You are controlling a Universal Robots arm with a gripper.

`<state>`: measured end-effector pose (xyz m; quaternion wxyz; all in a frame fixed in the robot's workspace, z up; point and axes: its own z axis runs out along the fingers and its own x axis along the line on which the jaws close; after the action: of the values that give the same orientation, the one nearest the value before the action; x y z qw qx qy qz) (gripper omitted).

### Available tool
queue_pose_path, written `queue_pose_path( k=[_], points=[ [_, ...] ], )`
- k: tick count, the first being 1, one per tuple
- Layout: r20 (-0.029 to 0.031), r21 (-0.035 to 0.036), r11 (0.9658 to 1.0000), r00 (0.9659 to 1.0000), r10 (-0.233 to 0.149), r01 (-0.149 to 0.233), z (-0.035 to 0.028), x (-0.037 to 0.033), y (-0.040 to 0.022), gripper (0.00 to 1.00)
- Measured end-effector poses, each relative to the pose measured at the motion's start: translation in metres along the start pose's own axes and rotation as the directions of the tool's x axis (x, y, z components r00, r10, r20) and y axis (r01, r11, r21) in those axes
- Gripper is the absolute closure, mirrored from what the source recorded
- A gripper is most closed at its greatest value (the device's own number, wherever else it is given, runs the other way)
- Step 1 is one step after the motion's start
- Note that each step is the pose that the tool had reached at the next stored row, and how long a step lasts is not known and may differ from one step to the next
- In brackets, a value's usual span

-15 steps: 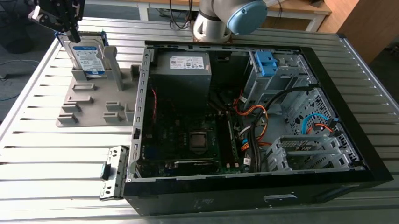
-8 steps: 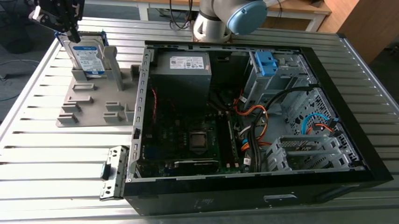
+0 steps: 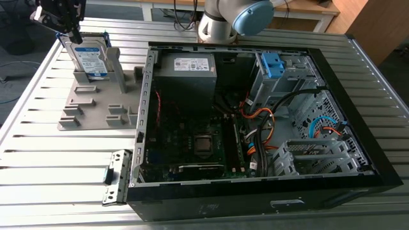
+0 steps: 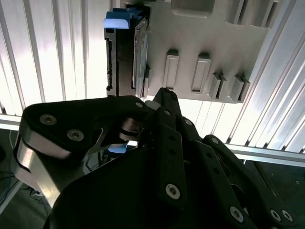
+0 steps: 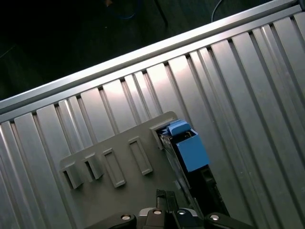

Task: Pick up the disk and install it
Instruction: 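Pick up the disk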

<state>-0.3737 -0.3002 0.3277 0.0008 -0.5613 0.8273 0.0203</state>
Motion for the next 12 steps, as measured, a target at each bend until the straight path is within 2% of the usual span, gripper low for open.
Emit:
queue_pose_path(
  k=[7,12],
  points=[
    [-0.0012,-0.001,0.9993,0.9993,-0.037,0.037,0.0,0.0,0.0,0.89],
    [-0.0026,-0.0017,0.9974,0.9974,-0.072,0.072,0.0,0.0,0.0,0.89]
  ],
)
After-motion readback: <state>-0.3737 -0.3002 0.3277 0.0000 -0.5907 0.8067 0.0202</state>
